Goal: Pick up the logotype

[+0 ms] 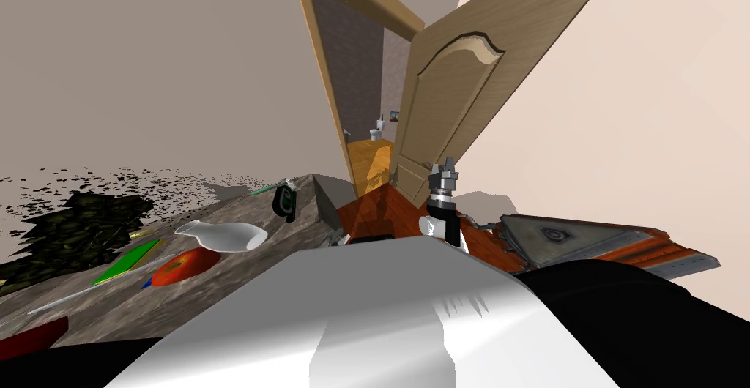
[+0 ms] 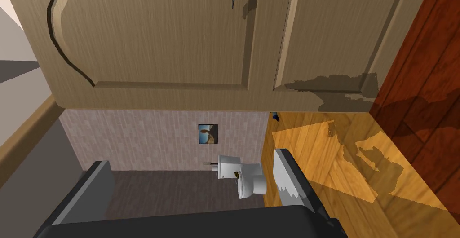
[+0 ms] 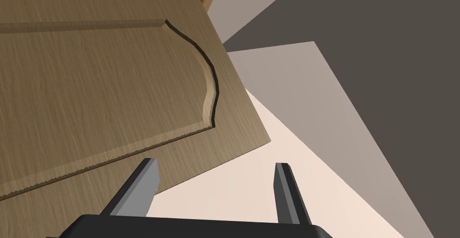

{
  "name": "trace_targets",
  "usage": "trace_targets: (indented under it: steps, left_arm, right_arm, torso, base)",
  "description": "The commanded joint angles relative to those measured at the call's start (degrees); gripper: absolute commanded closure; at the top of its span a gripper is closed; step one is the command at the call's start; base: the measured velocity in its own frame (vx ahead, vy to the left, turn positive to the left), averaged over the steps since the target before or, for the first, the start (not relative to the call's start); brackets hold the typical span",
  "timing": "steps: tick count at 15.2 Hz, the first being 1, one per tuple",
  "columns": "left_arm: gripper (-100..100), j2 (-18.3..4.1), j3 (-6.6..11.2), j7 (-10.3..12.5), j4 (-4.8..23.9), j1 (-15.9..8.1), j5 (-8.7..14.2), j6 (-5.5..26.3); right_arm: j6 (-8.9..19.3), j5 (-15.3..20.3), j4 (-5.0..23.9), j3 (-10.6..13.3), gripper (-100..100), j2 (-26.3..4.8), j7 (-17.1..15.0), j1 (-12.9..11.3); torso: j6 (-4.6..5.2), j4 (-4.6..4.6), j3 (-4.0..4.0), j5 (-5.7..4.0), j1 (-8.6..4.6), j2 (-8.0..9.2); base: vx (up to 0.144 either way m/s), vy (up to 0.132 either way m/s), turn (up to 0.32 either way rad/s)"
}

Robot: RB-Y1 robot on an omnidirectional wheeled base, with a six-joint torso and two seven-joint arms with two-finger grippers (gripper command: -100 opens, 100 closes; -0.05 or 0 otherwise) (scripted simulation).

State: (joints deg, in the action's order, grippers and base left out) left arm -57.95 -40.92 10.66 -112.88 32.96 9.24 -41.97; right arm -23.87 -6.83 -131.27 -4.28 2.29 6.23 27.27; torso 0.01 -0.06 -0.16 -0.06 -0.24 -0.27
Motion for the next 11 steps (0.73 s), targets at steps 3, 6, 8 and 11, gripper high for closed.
trace_targets:
  steps: [3, 6, 8, 11]
  left_arm:
    - [-100, -5.4, -4.23, 0.28, 2.66, 0.5, 1.66, -0.87]
    - [-100, -9.51, -6.48, 0.5, 4.14, 0.82, 2.79, -1.15]
    - [-100, -12.02, -6.48, 0.5, 4.14, 0.82, 2.79, -1.15]
    - [-100, -15.2, -8.66, 0.73, 5.68, 1.15, 3.98, -1.37]
  right_arm:
    - [0.0, 0.0, 0.0, 0.0, 0, 0.0, 0.0, 0.0]
    - [0.0, 0.0, 0.0, 0.0, 0, 0.0, 0.0, 0.0]
    - [0.0, 0.0, 0.0, 0.0, 0, 0.0, 0.0, 0.0]
    - [0.0, 0.0, 0.0, 0.0, 0, 0.0, 0.0, 0.0]
  torso:
    - [-0.01, -0.01, -0.01, 0.0, 0.04, -0.01]
    - [0.0, -0.01, -0.02, 0.01, 0.06, -0.02]
    - [0.0, -0.03, -0.07, 0.02, 0.09, -0.11]
    - [0.01, 0.01, 0.01, 0.02, 0.1, 0.02]
  base:
    - [0.077, -0.051, -0.047]
    - [0.083, -0.045, -0.05]
    - [0.088, -0.034, -0.043]
    - [0.062, -0.033, -0.047]
